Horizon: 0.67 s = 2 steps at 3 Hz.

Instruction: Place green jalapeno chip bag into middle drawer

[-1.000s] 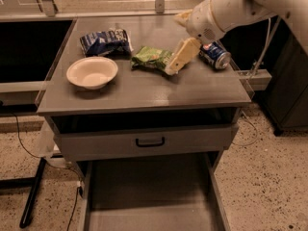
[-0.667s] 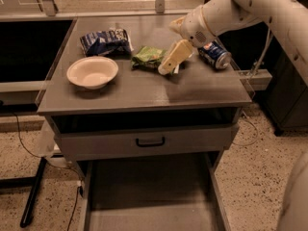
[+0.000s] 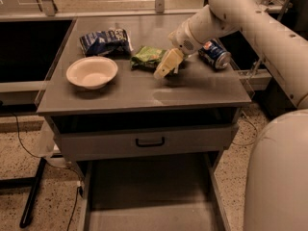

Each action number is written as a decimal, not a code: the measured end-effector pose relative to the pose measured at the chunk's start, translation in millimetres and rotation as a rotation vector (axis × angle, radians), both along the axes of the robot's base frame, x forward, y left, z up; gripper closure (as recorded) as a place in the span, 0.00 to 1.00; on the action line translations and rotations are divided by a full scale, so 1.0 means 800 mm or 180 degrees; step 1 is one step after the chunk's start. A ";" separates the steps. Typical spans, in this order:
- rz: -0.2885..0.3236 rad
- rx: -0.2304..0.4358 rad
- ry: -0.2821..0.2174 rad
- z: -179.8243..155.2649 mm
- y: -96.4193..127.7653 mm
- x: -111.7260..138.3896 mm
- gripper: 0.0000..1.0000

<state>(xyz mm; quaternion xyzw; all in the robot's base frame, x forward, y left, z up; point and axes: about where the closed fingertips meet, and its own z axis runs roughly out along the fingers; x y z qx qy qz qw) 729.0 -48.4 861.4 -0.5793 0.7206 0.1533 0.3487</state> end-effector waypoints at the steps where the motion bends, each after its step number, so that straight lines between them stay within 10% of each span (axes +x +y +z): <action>1: -0.0055 -0.0023 0.0025 -0.013 -0.003 0.010 0.00; 2: -0.0061 -0.0025 0.0029 -0.015 -0.003 0.011 0.16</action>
Offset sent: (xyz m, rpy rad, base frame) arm 0.0075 -0.0020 -0.0099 -0.0067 0.0075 -0.0163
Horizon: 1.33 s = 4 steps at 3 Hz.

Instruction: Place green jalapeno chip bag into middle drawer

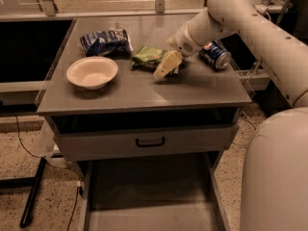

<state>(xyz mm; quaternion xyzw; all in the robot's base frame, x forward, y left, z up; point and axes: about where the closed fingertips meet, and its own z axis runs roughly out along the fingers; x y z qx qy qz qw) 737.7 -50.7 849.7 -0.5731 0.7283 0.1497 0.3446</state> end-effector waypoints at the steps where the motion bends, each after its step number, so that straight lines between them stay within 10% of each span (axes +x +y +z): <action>1: 0.0000 0.0000 0.0000 0.000 0.000 0.000 0.37; 4: 0.0001 0.0000 0.0001 0.000 0.000 0.000 1.00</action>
Offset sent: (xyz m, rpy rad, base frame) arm 0.0000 0.0000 0.0000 0.0000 0.0000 0.0000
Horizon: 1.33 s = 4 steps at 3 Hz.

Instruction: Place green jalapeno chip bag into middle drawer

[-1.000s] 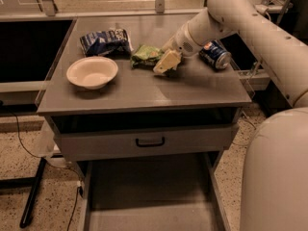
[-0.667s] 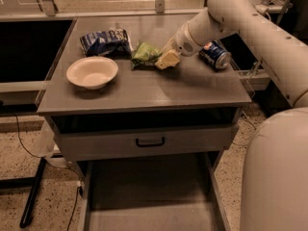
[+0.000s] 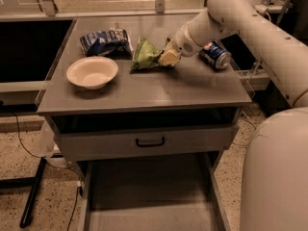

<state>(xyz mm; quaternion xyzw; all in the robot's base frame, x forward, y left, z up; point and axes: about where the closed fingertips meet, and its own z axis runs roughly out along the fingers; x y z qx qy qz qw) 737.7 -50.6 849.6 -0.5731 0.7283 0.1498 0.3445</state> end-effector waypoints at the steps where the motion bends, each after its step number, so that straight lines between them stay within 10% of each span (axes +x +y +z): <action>1: 0.0002 0.0000 0.0001 0.000 0.000 0.000 1.00; 4: -0.0140 0.0006 -0.0372 0.053 -0.041 -0.111 1.00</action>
Offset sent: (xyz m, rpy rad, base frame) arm -0.0412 -0.0169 0.0380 0.0347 -0.0681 -0.0010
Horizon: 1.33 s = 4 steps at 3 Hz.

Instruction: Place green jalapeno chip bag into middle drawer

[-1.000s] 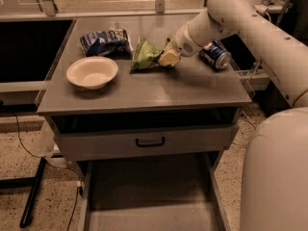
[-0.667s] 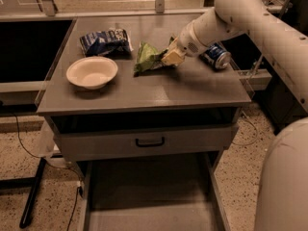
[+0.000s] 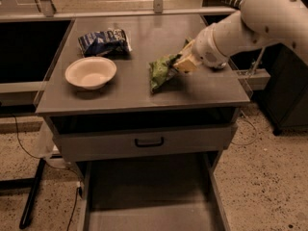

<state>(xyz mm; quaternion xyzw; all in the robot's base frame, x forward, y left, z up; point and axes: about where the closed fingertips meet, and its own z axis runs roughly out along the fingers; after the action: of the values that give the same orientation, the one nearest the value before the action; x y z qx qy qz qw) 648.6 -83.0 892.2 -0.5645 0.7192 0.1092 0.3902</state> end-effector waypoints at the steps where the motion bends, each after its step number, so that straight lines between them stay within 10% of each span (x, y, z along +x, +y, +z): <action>1: -0.0143 -0.0055 -0.0039 -0.001 -0.021 -0.065 1.00; 4: -0.0245 -0.0011 0.0005 -0.036 -0.029 -0.259 1.00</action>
Offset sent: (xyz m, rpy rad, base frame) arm -0.1799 -0.0438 -0.0278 -0.0332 -0.0124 -0.1343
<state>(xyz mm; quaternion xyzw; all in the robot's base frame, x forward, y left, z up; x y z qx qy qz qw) 441.6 -106.2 863.3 -0.5370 0.7408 0.0932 0.3926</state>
